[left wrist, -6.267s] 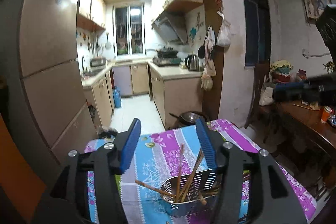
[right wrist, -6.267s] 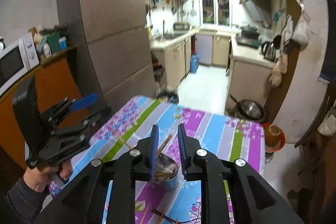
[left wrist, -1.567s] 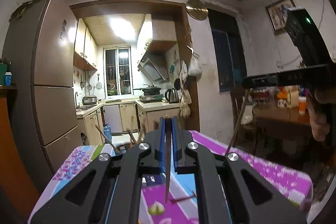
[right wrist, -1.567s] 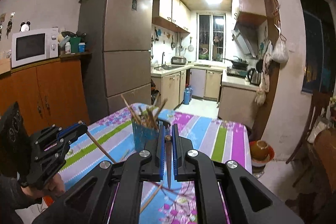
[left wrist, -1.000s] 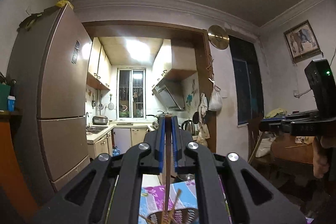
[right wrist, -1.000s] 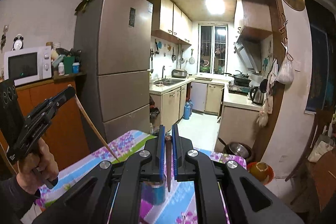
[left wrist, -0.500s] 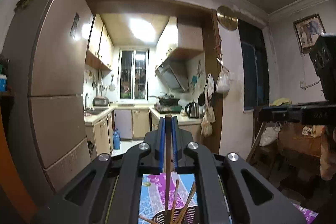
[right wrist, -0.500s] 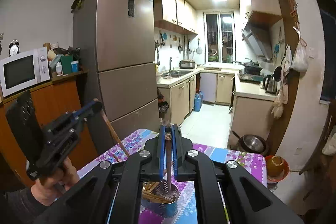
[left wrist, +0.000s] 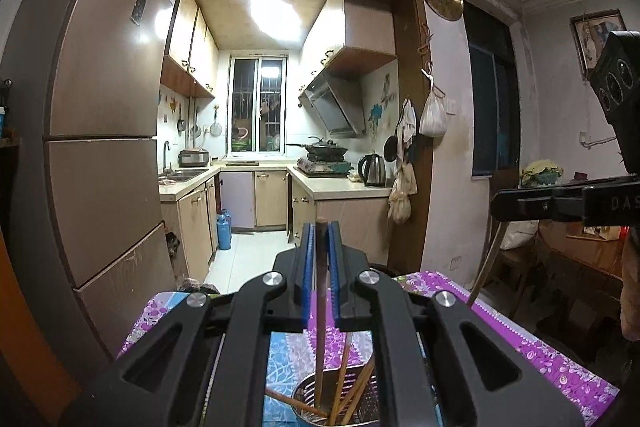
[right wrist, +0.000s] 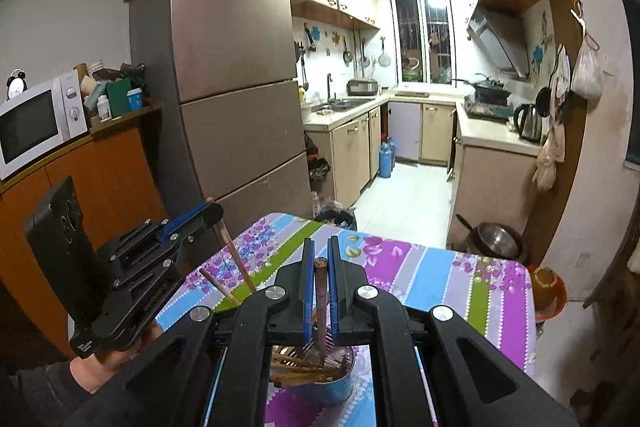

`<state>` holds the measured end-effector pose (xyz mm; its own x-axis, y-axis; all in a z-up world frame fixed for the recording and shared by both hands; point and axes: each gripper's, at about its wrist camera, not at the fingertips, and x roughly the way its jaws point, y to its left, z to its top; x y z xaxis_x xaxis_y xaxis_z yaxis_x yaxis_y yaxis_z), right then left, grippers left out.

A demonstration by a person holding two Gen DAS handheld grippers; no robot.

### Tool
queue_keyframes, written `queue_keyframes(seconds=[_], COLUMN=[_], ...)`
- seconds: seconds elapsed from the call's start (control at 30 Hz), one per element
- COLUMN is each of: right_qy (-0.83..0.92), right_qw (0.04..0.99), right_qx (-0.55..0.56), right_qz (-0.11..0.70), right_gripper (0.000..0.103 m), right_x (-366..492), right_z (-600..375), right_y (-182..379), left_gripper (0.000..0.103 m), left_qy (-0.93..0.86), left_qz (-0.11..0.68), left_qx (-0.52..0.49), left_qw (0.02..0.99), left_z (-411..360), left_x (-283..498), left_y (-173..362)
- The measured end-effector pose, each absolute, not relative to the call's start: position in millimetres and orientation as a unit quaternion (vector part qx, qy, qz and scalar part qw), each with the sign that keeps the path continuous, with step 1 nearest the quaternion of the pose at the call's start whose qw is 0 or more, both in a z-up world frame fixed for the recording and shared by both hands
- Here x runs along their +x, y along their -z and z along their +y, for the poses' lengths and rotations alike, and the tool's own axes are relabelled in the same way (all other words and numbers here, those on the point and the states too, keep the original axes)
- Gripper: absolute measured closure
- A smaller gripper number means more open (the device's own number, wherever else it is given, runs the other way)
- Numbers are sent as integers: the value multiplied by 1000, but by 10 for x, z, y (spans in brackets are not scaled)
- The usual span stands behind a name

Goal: Organize utensils
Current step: 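Open both grippers to release the chopsticks into the holder, then move both grippers back over the last chopsticks on the tablecloth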

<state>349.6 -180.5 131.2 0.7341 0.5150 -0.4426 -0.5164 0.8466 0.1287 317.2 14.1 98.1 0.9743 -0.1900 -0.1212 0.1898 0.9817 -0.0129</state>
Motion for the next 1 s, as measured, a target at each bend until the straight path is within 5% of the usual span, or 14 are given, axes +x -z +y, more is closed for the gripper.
queue_keyframes(seconds=[0.2, 0.33, 0.53, 1.0], right_qy=[-286, -281, -260, -172], right_qw=[928, 936, 951, 951], right_qx=[19, 36, 44, 76], right_qz=[237, 211, 160, 245], right_gripper=[94, 74, 68, 67], right_x=[3521, 3399, 2685, 426], right_z=[-1862, -2006, -2506, -2702], right_y=[-1283, -1361, -1249, 1102], left_gripper=[69, 58, 41, 31], left_qy=[96, 101, 138, 173], left_qz=[54, 45, 19, 160], left_qx=[-2, 1, 34, 56], left_qw=[994, 994, 990, 970], left_z=[167, 184, 292, 533], left_x=[3130, 3021, 2339, 1917], left_y=[-991, -1033, -859, 275])
